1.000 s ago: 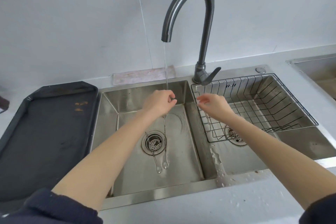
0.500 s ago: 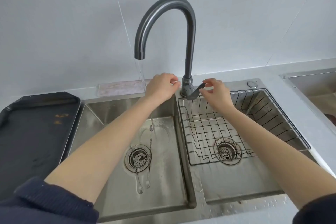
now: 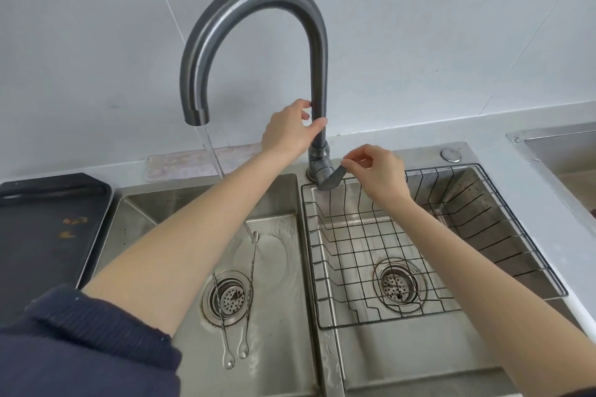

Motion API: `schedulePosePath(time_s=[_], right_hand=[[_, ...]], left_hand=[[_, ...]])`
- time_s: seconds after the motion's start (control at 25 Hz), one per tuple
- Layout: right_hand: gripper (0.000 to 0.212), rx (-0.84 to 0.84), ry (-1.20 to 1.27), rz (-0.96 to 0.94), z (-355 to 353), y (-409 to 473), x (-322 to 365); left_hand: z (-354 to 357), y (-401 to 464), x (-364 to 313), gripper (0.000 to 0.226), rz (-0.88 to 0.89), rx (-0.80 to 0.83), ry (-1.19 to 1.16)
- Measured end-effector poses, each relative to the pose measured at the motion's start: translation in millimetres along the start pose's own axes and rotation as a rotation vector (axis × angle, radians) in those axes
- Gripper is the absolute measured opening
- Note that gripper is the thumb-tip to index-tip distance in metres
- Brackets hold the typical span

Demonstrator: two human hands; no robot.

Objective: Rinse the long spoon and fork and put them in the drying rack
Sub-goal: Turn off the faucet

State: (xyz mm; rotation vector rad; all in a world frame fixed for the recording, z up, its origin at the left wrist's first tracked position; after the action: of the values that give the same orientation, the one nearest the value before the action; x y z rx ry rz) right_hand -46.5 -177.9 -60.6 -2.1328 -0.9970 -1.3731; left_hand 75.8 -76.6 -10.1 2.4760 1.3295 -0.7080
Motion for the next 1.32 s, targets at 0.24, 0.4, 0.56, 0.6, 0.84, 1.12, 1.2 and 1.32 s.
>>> schedulePosePath(time_s=[0.24, 0.4, 0.56, 0.6, 0.84, 1.12, 1.2, 1.32], right_hand=[[0.011, 0.008, -0.018, -0.039, 0, 7, -2], [0.010, 0.013, -0.005, -0.027, 0, 10, -1], [0.011, -0.009, 0.031, 0.009, 0, 17, 2], [0.011, -0.011, 0.044, 0.023, 0, 19, 2], [0.014, -0.044, 0.086, 0.049, 3, 15, 0], [0.021, -0.119, 0.016, 0.012, 8, -3, 8], [0.026, -0.143, 0.003, -0.037, 11, -15, 17], [0.029, -0.135, 0.000, -0.080, 20, -30, 30]], left_hand=[[-4, 12, -6, 0.032, -0.047, -0.160, -0.153], [-2, 13, -8, 0.033, 0.019, -0.183, -0.089], [-2, 14, -10, 0.034, 0.037, -0.206, -0.033], [-2, 14, -10, 0.034, 0.035, -0.206, -0.026], [-2, 12, -9, 0.034, 0.032, -0.193, -0.020], [-6, 3, 0, 0.035, 0.001, -0.122, -0.163], [-7, -7, 7, 0.036, 0.013, -0.080, -0.166], [-12, -26, 24, 0.031, 0.022, -0.064, -0.130]])
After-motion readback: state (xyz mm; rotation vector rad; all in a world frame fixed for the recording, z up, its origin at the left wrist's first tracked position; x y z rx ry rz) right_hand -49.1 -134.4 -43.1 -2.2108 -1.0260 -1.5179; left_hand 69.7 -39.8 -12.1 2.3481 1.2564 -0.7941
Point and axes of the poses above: each hand's wrist, its own y-axis towards the middle knuckle, its own z-axis out of the palm, x = y × z, the point moved 8 cm from there along y, towards the middle knuckle, and after that the axes turned 10 degrees about y, right-handed, at the moved point
